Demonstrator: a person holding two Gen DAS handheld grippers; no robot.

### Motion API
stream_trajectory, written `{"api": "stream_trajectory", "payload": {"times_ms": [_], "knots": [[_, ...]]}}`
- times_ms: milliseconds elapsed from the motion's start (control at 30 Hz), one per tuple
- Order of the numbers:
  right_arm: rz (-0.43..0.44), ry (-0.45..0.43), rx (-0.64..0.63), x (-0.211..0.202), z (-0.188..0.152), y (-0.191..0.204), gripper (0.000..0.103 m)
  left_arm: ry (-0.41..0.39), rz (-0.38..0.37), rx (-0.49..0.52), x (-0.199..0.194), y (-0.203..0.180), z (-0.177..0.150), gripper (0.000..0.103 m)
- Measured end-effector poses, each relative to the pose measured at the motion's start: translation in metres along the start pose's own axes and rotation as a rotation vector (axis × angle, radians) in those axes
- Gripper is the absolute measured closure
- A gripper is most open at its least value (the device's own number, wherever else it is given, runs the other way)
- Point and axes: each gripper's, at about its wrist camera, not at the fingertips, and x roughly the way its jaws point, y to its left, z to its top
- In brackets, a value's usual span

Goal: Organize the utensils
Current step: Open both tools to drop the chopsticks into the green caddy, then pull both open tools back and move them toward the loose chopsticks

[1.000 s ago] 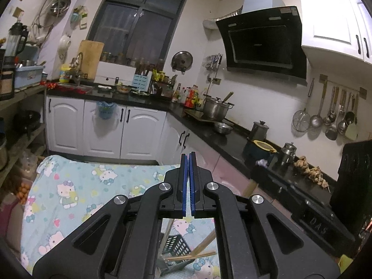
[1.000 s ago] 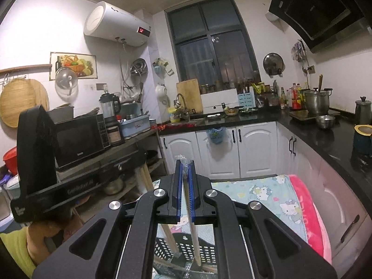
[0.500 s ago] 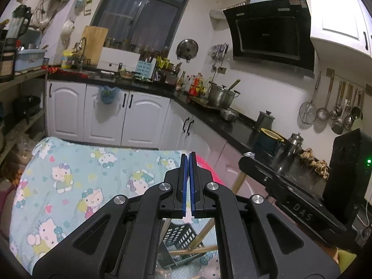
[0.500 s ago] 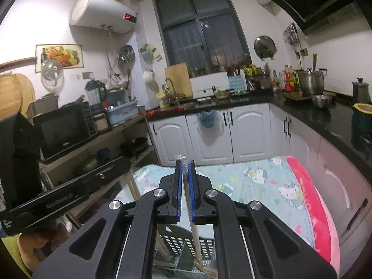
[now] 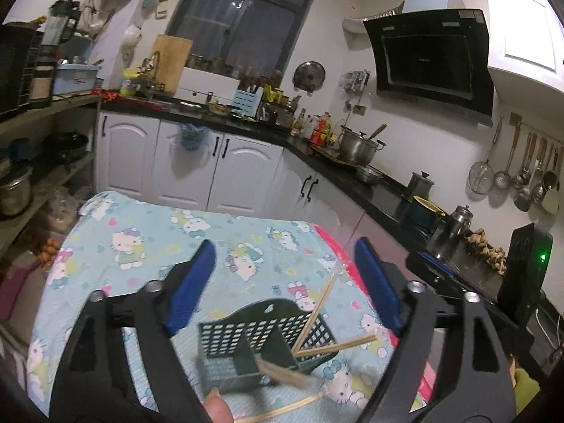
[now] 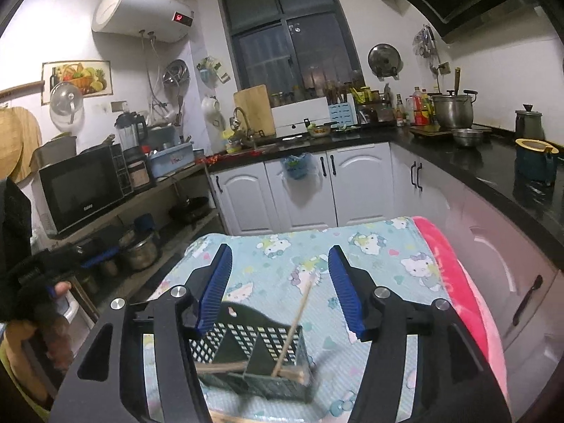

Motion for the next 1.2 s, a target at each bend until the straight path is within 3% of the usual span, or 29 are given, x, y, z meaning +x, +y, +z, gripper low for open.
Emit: {"api": "stream_trajectory", "payload": {"times_ms": [133, 600, 1200], "knots": [[0.000, 0.002, -0.009, -0.016, -0.006, 0.000, 0.044, 0.000, 0.014, -0.013, -0.017, 0.008, -0.007, 0.011], [0.009, 0.051, -0.058, -0.057, -0.046, 0.013, 0.038, 0.050, 0.065, -0.047, -0.057, 0.036, -0.056, 0.011], [0.084, 0.150, -0.120, -0.070, -0.094, 0.047, 0.038, 0.096, 0.122, -0.080, -0.081, 0.059, -0.097, 0.011]]}}
